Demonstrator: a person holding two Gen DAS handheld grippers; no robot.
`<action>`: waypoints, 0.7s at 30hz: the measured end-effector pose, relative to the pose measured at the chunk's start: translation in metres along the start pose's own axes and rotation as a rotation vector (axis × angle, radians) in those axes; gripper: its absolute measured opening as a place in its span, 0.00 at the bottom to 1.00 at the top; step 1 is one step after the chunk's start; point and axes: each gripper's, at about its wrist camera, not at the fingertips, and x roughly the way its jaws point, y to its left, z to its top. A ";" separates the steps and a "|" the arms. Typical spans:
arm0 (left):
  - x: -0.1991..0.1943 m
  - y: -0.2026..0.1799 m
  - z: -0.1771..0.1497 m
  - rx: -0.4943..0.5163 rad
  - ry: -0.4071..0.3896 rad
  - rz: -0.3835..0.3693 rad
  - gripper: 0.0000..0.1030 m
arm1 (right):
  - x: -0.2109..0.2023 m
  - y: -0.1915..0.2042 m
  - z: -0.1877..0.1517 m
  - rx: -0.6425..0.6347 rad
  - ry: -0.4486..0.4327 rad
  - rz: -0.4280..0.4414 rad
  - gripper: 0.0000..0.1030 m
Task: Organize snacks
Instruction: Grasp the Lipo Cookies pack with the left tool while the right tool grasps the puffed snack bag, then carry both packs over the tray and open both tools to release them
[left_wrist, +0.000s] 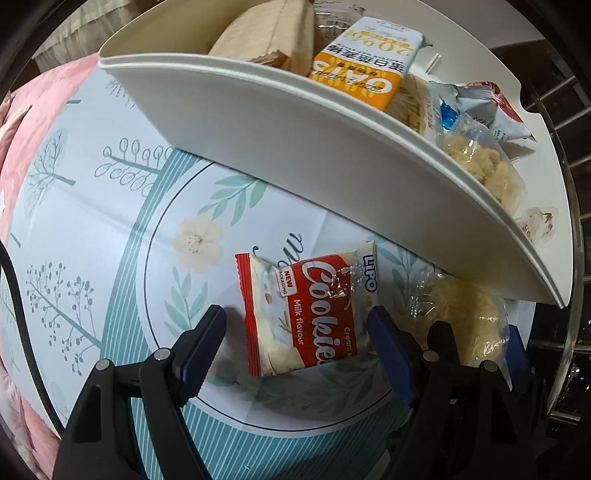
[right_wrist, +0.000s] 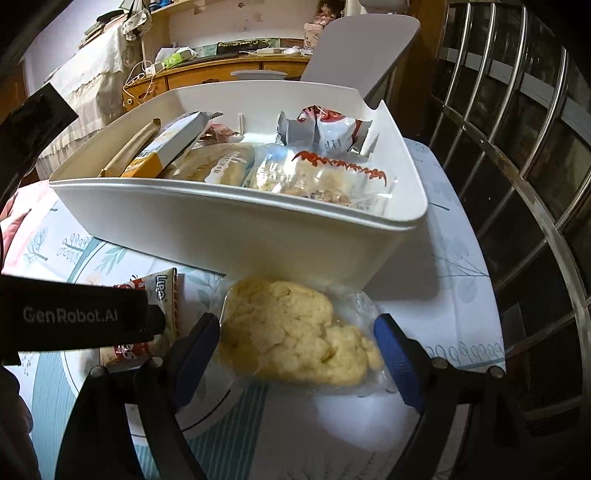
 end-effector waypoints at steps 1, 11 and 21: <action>0.001 -0.002 0.001 0.005 -0.003 0.001 0.76 | 0.000 0.000 0.000 0.000 -0.001 0.002 0.83; 0.001 -0.026 -0.002 0.088 -0.073 0.021 0.56 | 0.005 -0.013 -0.003 0.035 -0.004 0.073 0.79; 0.001 -0.017 -0.011 0.060 -0.066 0.022 0.49 | -0.005 -0.030 -0.008 0.124 0.072 0.156 0.76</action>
